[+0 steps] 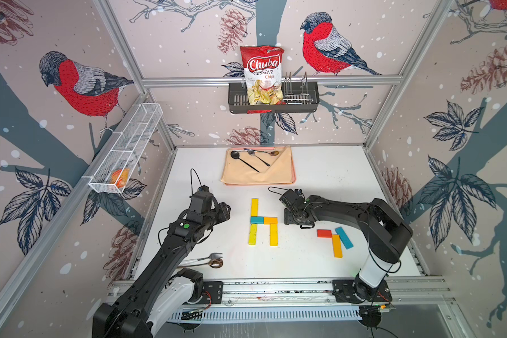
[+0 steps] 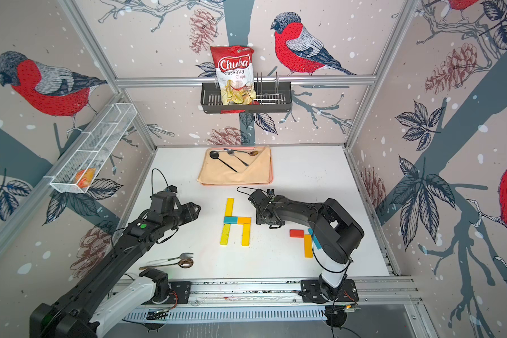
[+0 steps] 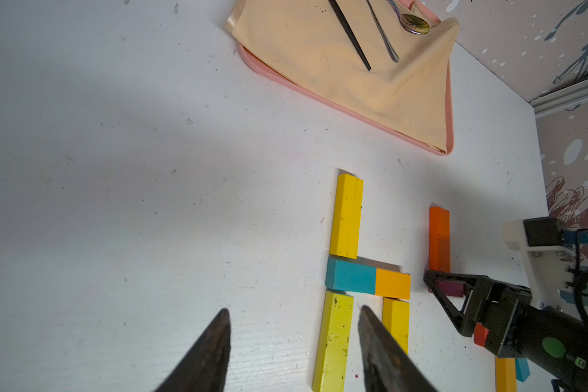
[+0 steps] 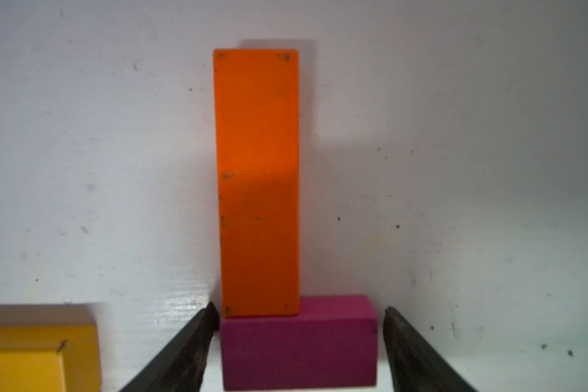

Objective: Assemble the letter h with building blocks
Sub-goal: Assemble the building block at the center of the board, then pick up the building block from the center of the board.

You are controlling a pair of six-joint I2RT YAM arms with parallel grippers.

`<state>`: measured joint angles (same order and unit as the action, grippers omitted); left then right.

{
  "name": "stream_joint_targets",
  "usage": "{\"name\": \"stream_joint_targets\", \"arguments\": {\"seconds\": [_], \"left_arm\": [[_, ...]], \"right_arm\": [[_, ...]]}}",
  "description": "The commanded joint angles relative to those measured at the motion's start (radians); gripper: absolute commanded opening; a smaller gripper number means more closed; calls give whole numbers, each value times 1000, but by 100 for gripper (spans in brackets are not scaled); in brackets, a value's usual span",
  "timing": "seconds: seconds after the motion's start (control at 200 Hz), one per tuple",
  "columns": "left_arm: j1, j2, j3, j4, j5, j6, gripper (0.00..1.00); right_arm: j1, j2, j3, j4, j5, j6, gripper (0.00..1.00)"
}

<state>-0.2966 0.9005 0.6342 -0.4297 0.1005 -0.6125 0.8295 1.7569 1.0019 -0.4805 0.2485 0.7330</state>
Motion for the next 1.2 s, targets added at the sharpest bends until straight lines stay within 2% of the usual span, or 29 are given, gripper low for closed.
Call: {"name": "stream_joint_targets", "arguments": {"seconds": [0.0,0.15,0.36,0.515,0.61,0.67,0.845,0.986,1.106,1.196], "left_arm": [[2,-5,0,20,-13,2,59],[1,-9,0,17,-12,2,59],[1,-20,4,14,-17,1,59],[1,-27,6,17,-18,-3,59],[2,-23,6,20,-12,-3,59],[2,-19,7,22,-10,-2,59],[2,-15,5,26,-7,-5,59],[2,-12,4,23,-5,-5,59],[2,-8,5,25,-7,-6,59],[2,-2,6,27,-5,-5,59]], "right_arm": [[3,-1,3,-76,0,5,85],[4,-60,24,-126,49,25,91],[10,-286,7,-202,122,102,99],[-60,-440,-150,-225,93,198,97],[-110,-497,-252,-183,43,175,95],[-140,-499,-294,-150,-5,144,95],[-183,-462,-355,-69,-49,89,94],[-184,-422,-375,-20,-70,62,92],[-177,-390,-384,-12,-78,63,85],[-154,-384,-388,-17,-73,76,84]]}}
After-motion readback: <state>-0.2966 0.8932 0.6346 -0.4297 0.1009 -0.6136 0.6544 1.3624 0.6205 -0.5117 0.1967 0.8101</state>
